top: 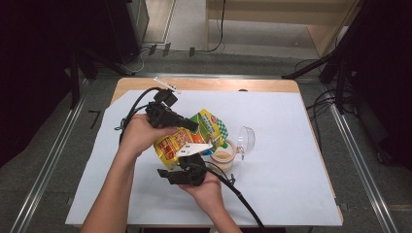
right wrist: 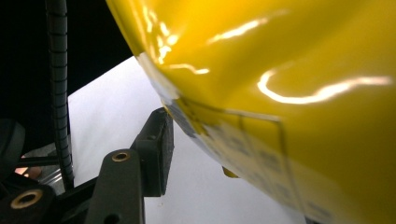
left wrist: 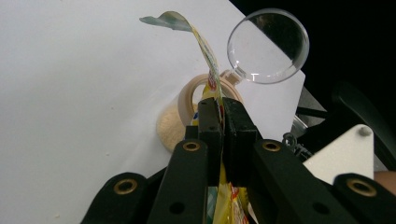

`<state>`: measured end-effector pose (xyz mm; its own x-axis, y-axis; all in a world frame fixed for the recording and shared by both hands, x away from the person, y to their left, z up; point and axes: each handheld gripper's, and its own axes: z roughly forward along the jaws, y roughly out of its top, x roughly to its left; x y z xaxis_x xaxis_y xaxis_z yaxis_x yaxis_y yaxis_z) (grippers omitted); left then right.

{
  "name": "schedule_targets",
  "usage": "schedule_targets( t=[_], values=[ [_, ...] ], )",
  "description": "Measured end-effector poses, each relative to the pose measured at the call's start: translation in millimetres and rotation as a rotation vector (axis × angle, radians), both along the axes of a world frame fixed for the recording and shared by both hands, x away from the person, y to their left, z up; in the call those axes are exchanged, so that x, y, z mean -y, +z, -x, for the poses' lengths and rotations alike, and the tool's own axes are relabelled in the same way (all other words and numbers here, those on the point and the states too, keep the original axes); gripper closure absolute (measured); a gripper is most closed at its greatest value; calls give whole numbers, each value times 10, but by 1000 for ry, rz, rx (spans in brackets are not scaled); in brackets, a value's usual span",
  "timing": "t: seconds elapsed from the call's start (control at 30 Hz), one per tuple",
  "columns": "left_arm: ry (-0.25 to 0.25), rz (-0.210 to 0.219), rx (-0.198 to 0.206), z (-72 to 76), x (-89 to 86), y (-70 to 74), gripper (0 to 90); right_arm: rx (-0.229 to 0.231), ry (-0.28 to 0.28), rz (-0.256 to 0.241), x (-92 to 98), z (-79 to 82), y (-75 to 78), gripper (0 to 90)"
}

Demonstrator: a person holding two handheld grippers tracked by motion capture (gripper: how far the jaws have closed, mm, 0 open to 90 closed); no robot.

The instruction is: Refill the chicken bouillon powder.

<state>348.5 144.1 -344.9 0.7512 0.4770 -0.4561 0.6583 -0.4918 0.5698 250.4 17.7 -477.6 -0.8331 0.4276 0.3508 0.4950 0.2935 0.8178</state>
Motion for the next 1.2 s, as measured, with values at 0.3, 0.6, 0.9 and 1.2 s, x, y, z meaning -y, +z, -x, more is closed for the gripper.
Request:
schedule_targets(
  t=[0.3, 0.6, 0.9, 1.2],
  values=[
    [-36, 1, -15, -24, -109, -12, 881, 4, -19, 32, 29, 32, -44, 473],
    [-48, 9, -25, -36, -109, -29, 877, 5, -37, 45, 60, 17, -76, 471],
    [-34, 27, -12, -56, -74, -43, 849, 5, -24, 38, 20, 22, -87, 486],
    [-77, 67, -5, -62, -26, -58, 885, 3, -22, 35, 24, 18, -92, 487]
  ],
)
